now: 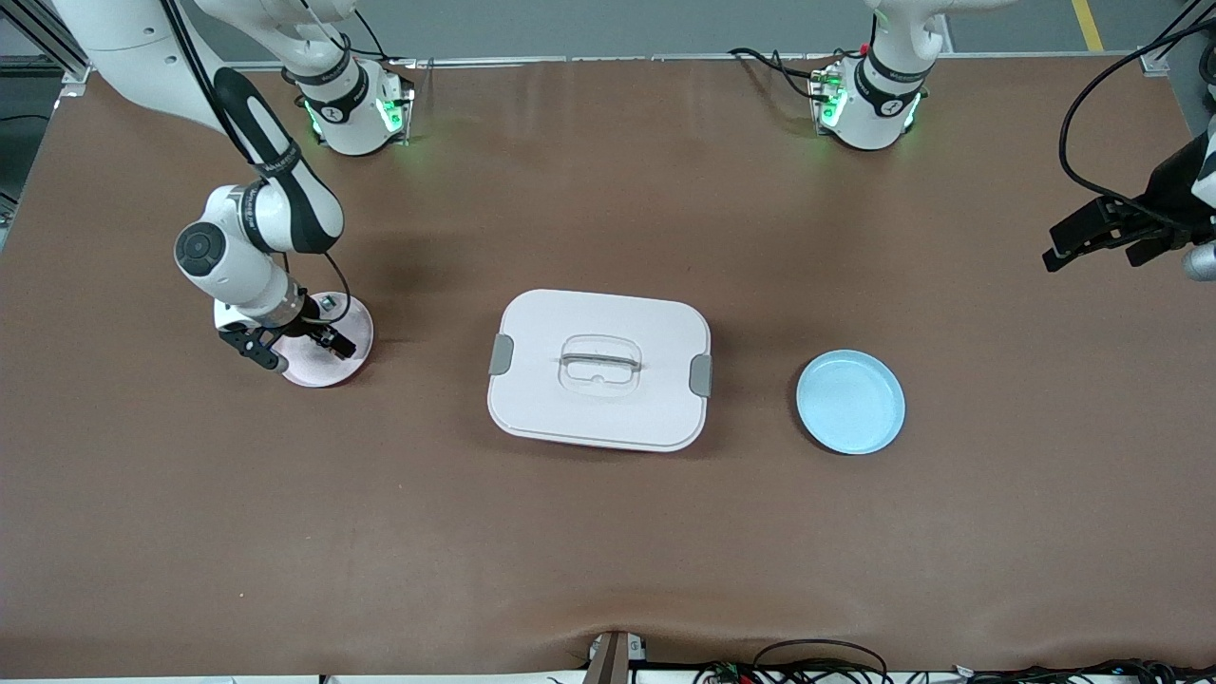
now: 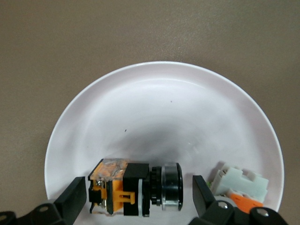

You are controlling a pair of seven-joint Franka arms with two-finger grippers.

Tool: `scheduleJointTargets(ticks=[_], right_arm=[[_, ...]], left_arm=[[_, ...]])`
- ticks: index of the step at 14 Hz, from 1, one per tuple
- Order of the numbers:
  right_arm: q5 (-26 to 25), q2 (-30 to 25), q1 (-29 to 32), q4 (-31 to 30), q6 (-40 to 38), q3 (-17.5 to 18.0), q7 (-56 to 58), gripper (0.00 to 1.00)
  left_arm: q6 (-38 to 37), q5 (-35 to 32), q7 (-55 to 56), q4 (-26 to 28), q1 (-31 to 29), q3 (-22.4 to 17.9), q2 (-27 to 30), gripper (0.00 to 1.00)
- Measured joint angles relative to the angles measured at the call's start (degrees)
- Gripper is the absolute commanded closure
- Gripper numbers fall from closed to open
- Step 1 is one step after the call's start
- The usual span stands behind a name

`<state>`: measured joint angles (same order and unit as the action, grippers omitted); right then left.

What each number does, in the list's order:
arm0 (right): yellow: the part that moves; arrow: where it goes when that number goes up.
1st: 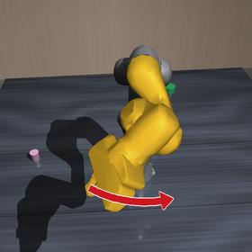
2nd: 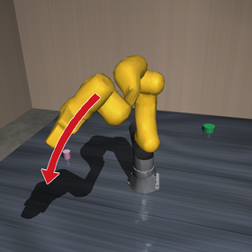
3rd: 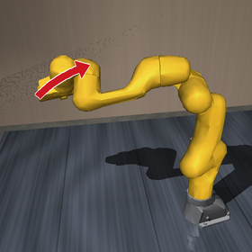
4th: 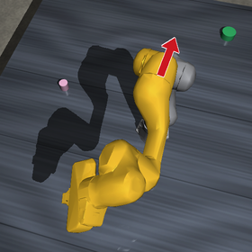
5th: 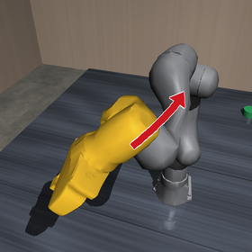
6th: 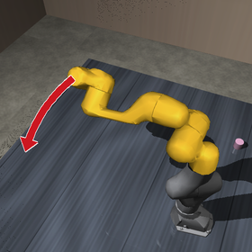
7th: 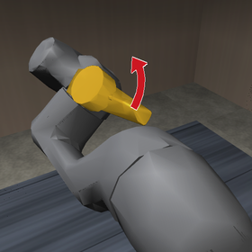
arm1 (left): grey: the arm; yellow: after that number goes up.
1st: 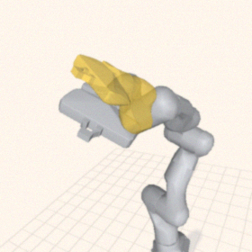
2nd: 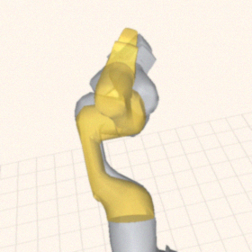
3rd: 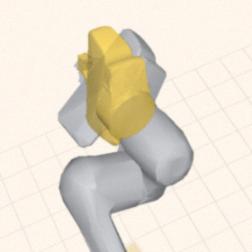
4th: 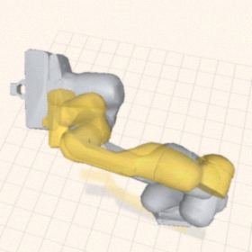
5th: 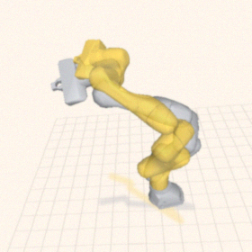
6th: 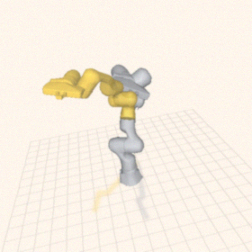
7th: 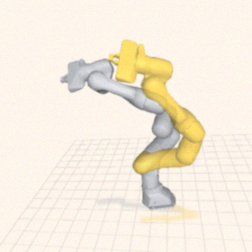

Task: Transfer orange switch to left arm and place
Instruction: 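Close the right gripper on the orange-and-black switch, then lift the switch over the box with the right gripper while the left gripper approaches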

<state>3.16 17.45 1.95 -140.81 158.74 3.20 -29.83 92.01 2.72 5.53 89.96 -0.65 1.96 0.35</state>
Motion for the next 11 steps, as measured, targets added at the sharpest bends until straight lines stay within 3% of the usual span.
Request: scheduleJointTargets(ticks=[7,11], right_arm=[[0.02,-0.04,-0.44,0.67,-2.56,0.10,-1.57,1.00],[0.07,-2.53,-0.50,8.96,-20.25,0.10,-3.22,1.00]], left_arm=[[0.00,0.00,0.00,0.00,0.00,0.00,0.00,0.00],[0.00,0.18,0.61,0.00,-0.12,-0.09,-0.01,0.00]])
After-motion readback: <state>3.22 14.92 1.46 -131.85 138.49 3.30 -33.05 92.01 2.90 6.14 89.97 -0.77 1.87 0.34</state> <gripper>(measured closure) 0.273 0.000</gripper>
